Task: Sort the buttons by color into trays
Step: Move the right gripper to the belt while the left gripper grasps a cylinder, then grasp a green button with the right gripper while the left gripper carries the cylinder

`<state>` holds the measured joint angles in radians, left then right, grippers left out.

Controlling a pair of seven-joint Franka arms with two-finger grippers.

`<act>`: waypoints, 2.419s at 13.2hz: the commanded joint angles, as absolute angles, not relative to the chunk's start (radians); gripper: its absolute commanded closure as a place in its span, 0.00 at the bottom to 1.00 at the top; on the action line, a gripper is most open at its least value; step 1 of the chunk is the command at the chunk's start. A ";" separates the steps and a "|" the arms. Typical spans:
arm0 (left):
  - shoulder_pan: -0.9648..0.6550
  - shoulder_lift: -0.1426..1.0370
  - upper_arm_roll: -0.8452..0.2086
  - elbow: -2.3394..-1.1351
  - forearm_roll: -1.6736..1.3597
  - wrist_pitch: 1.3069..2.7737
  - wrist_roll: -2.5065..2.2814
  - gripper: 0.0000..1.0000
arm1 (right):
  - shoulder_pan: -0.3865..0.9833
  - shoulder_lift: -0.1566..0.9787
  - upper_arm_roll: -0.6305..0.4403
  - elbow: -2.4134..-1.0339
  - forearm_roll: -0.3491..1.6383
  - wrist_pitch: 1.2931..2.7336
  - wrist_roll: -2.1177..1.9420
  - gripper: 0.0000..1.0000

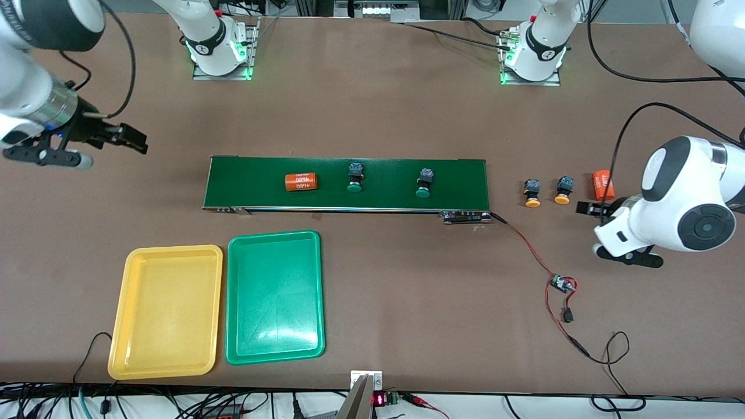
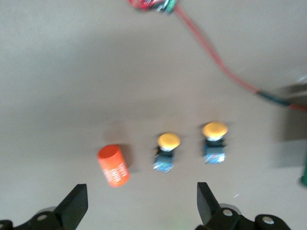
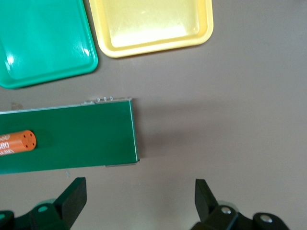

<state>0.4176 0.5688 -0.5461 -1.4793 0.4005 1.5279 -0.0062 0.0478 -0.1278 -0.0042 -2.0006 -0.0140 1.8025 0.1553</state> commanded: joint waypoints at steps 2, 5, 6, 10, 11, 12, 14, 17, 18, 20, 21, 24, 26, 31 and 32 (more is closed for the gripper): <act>0.285 0.349 -0.217 -1.839 0.304 1.795 0.133 0.00 | 0.130 -0.293 -0.002 -2.259 -0.002 1.949 0.236 0.00; 0.241 0.235 -0.034 -2.185 0.304 2.193 0.211 0.00 | 0.276 -0.246 -0.002 -2.258 -0.002 2.008 0.395 0.00; 0.224 0.232 0.015 -2.248 0.302 2.276 0.224 0.00 | 0.322 -0.217 -0.002 -2.257 -0.002 2.034 0.423 0.00; 0.219 0.239 0.041 -2.356 0.252 2.420 0.224 0.00 | 0.495 -0.097 -0.003 -2.246 -0.003 2.150 0.617 0.00; 0.216 0.242 0.041 -2.361 0.226 2.424 0.224 0.00 | 0.526 -0.066 -0.003 -2.231 -0.008 2.167 0.650 0.00; 0.215 0.261 0.041 -2.361 0.225 2.439 0.229 0.00 | 0.553 -0.037 -0.003 -2.217 -0.006 2.183 0.658 0.00; 0.215 0.302 0.046 -2.362 0.224 2.505 0.248 0.00 | 0.586 0.021 -0.003 -2.186 -0.006 2.189 0.675 0.00; 0.216 0.328 0.051 -2.362 0.224 2.507 0.252 0.14 | 0.627 0.098 -0.003 -2.143 -0.006 2.189 0.726 0.00; 0.216 0.343 0.052 -2.361 0.224 2.508 0.253 0.25 | 0.633 0.116 -0.003 -2.126 -0.006 2.189 0.761 0.00; 0.218 0.344 0.055 -2.361 0.224 2.507 0.253 0.51 | 0.663 0.170 -0.003 -2.057 -0.009 2.183 0.882 0.00; 0.218 0.336 0.055 -2.353 0.224 2.503 0.252 0.62 | 0.663 0.195 -0.003 -2.028 -0.012 2.178 0.887 0.00; 0.215 0.270 0.043 -2.338 0.229 2.456 0.252 0.72 | 0.661 0.212 -0.003 -2.022 -0.029 2.192 0.818 0.00; 0.215 0.230 -0.010 -2.269 0.229 2.312 0.252 0.71 | 0.657 0.213 -0.003 -2.022 -0.028 2.203 0.779 0.00; 0.215 0.212 -0.256 -2.082 0.224 2.013 0.338 0.70 | 0.655 0.288 -0.003 -2.022 -0.021 2.272 0.790 0.00; 0.215 0.212 -0.309 -2.079 0.221 2.007 0.378 0.73 | 0.652 0.307 -0.003 -2.022 -0.020 2.290 0.792 0.00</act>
